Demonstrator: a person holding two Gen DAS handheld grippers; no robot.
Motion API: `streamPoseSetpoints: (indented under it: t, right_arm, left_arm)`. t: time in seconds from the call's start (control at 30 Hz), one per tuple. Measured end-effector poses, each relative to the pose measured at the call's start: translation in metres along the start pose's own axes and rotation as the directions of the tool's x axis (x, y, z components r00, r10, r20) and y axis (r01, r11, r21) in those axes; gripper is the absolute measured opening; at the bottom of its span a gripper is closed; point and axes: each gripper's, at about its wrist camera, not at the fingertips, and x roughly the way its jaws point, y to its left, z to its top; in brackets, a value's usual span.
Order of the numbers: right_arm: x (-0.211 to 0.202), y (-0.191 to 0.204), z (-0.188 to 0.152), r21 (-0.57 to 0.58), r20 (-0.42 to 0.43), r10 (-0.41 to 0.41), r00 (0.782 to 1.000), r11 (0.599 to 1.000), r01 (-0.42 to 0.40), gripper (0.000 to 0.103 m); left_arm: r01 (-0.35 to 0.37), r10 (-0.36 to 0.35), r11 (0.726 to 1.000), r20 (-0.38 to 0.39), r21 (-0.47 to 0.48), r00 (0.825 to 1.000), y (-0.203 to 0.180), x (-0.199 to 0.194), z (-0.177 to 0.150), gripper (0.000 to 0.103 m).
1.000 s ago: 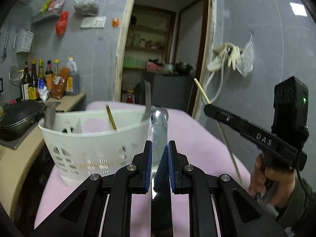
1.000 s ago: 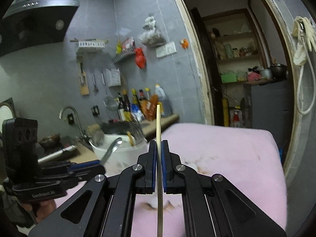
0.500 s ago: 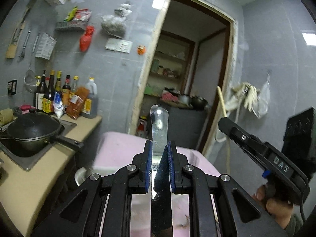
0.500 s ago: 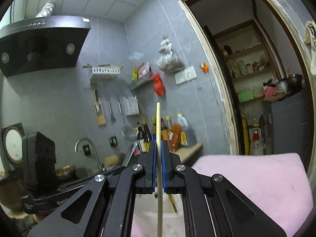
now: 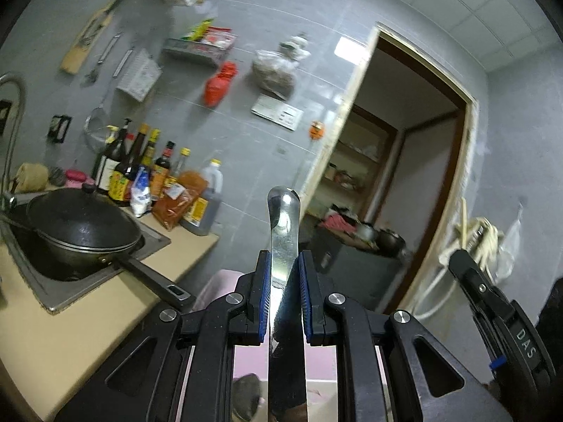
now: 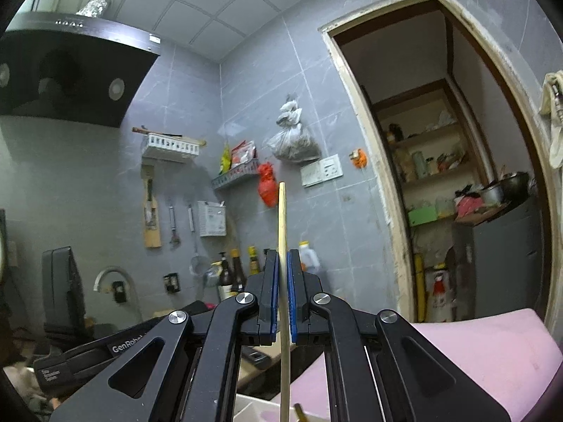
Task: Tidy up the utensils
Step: 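Carry the knife with the left gripper while the right carries the chopstick to the caddy, then open both grippers over the caddy and withdraw toward the table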
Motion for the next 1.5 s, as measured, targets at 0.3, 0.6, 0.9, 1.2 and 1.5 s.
streamPoseSetpoints:
  t: [0.3, 0.6, 0.9, 1.2, 1.5]
  right_arm:
    - [0.010, -0.005, -0.016, -0.023, 0.016, -0.076, 0.997, 0.997, 0.076, 0.003]
    - [0.008, -0.004, -0.027, -0.030, 0.010, -0.092, 0.996, 0.995, 0.092, 0.003]
    - [0.009, -0.005, -0.030, -0.025, 0.001, -0.098, 0.995, 0.995, 0.098, 0.003]
    - [0.006, -0.008, -0.025, 0.005, -0.013, -0.078, 0.997, 0.997, 0.078, 0.010]
    - [-0.010, -0.007, -0.001, 0.019, -0.011, -0.076, 0.997, 0.997, 0.077, 0.029]
  left_arm:
    - [-0.101, 0.094, 0.993, 0.109, 0.061, 0.990, -0.012, -0.006, -0.016, 0.013]
    - [-0.151, 0.130, 0.980, 0.162, 0.130, 0.978, -0.022, -0.006, -0.035, 0.013]
    - [-0.152, 0.122, 0.973, 0.175, 0.173, 0.977, -0.030, -0.006, -0.045, 0.012]
    - [-0.094, 0.080, 0.987, 0.108, 0.133, 0.991, -0.026, -0.012, -0.033, 0.013]
    - [-0.048, 0.051, 0.988, -0.018, 0.147, 0.999, -0.040, -0.018, -0.021, 0.022]
